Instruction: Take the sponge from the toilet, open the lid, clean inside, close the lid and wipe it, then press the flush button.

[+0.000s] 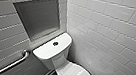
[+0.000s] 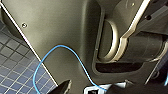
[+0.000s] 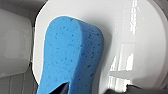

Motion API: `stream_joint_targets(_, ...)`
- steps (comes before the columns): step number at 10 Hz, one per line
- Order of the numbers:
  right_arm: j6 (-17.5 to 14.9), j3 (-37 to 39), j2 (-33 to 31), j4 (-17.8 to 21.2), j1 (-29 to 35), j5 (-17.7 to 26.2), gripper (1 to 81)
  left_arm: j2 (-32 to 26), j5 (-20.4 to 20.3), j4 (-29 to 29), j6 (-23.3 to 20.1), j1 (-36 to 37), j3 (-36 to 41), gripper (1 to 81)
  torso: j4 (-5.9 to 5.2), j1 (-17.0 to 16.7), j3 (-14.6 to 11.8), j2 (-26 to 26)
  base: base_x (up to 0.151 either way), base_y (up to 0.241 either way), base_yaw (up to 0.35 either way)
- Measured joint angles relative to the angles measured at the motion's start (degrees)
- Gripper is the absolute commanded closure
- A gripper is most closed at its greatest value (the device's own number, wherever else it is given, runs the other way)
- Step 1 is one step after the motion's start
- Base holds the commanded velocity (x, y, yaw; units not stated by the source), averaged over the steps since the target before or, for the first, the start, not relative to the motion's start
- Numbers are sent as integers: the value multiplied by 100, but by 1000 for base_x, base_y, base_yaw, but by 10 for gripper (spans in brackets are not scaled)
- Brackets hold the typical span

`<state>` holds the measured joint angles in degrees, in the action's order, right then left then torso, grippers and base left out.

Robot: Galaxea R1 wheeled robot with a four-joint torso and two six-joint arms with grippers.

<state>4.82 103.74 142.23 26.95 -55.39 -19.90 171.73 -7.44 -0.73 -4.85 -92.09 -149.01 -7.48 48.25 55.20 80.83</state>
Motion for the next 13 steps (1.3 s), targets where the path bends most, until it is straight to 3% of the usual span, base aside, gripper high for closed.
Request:
stream_joint_targets(8, -2, 15, 317, -111, 245, 59, 10, 35, 0, 0, -5, 0, -83, 10, 0, 0, 0, 0, 0, 0, 0)
stream_joint_targets(13, -2, 552, 733, -133, 256, 190, 10, 68, 0, 0, 0, 0, -157, 10, 0, 0, 0, 0, 0, 0, 0)
